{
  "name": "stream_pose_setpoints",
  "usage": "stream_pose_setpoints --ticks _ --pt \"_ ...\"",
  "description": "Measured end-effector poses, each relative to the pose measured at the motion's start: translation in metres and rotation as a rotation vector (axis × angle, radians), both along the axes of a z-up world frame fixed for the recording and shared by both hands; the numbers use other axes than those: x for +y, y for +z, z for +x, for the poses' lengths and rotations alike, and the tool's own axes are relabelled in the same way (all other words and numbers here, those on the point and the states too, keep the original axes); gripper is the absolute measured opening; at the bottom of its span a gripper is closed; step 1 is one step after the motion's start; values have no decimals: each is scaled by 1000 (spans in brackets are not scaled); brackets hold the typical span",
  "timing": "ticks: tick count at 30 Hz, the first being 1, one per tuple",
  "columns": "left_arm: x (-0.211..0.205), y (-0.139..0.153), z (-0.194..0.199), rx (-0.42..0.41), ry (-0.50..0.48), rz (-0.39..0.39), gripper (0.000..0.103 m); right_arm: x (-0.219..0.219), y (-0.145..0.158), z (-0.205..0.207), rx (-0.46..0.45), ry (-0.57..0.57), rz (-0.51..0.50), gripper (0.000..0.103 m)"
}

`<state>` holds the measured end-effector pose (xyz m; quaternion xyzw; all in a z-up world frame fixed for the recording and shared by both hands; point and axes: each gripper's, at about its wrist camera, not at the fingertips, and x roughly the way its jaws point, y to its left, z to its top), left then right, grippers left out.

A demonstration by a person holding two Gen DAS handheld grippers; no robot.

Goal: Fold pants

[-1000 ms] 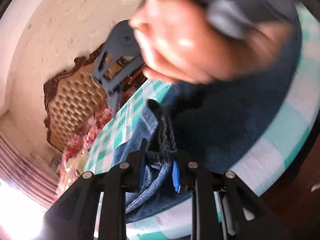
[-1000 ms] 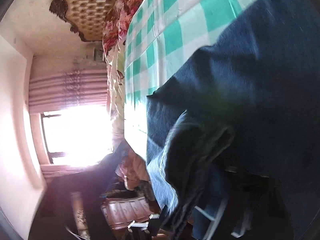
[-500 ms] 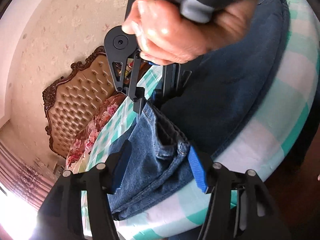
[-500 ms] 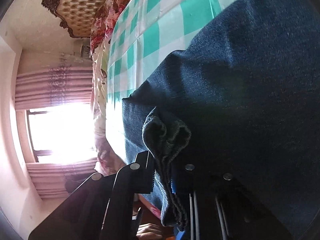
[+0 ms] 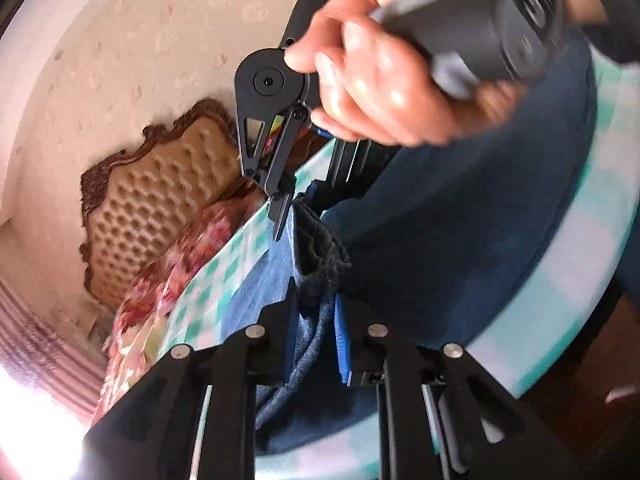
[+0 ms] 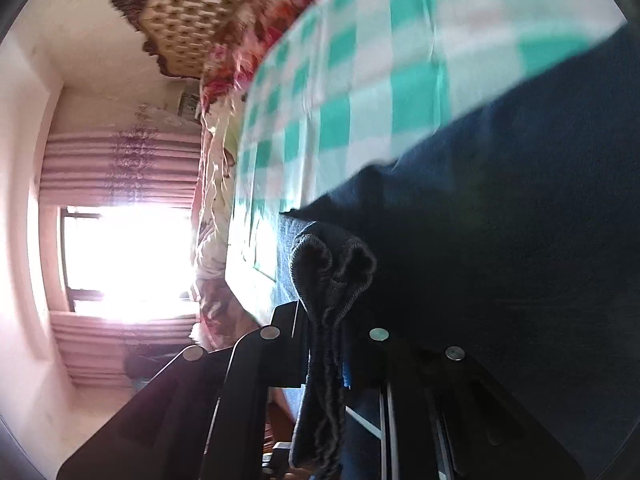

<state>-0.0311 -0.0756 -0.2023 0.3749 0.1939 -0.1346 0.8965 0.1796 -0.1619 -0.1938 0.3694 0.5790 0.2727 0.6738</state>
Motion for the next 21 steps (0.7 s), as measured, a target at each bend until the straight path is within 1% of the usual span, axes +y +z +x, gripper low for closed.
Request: stream_pose_setpoints --ticks 1,3,6,8,9,10,11,12,13,14,19,21 --pt "-12 0 0 8 -21 -17 16 -10 5 -3 -16 -7 -16 14" --pt "-34 -7 -1 19 -53 -14 16 -33 8 -9 -37 -20 -63 14" --pt "-62 -24 -2 42 -77 -1 16 -58 -8 -13 -16 -19 -124 15" --pt "-74 -37 -4 46 -76 25 16 -69 -22 -14 9 -20 -137 25" --pt "-77 -42 -5 45 -75 42 16 -73 -29 -15 25 -25 -135 26" --pt "-79 -47 -5 44 -71 56 16 -77 -36 -17 40 -32 -124 33" --pt "-81 -51 -5 36 -60 69 20 -82 -41 -19 38 -44 -120 41" --pt "-82 -55 -4 28 -48 87 21 -86 -43 -21 28 -53 -108 46" --pt "-82 -58 -3 29 -48 99 23 -88 -44 -22 13 -56 -72 56" --pt "-84 -60 -4 19 -48 109 23 -89 -42 -25 -6 -60 -59 59" --pt "-89 -61 4 36 -42 111 23 -81 -30 -33 -60 -60 -163 62" --pt "-91 -63 1 52 -35 89 19 -76 -25 -38 -88 -52 -220 62"
